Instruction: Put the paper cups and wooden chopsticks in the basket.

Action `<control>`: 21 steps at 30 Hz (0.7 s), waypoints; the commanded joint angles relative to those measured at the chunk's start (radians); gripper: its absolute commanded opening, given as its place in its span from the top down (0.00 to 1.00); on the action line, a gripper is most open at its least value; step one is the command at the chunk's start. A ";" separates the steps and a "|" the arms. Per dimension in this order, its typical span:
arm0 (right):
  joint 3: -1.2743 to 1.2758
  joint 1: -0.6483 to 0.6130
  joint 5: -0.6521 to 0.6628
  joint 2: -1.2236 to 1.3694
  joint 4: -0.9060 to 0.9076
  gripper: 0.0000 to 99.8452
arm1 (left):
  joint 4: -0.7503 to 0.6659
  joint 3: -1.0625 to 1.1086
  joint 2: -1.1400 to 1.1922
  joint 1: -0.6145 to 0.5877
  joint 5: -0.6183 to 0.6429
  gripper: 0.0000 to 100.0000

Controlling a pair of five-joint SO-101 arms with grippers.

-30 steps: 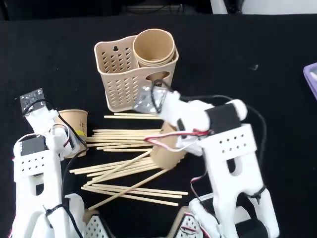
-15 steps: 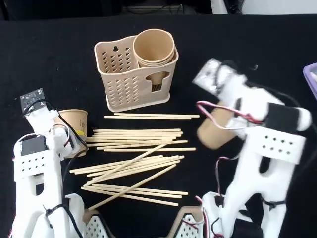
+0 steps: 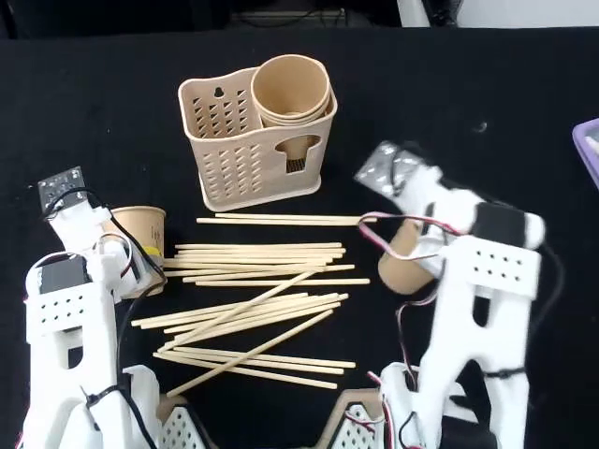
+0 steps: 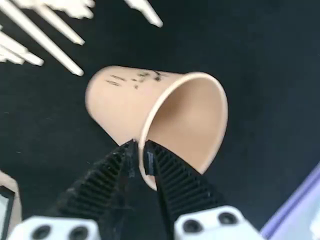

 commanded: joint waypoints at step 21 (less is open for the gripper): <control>-0.650 -0.124 -0.235 0.004 0.218 0.99 | -0.012 -0.008 -0.011 -0.001 0.002 0.71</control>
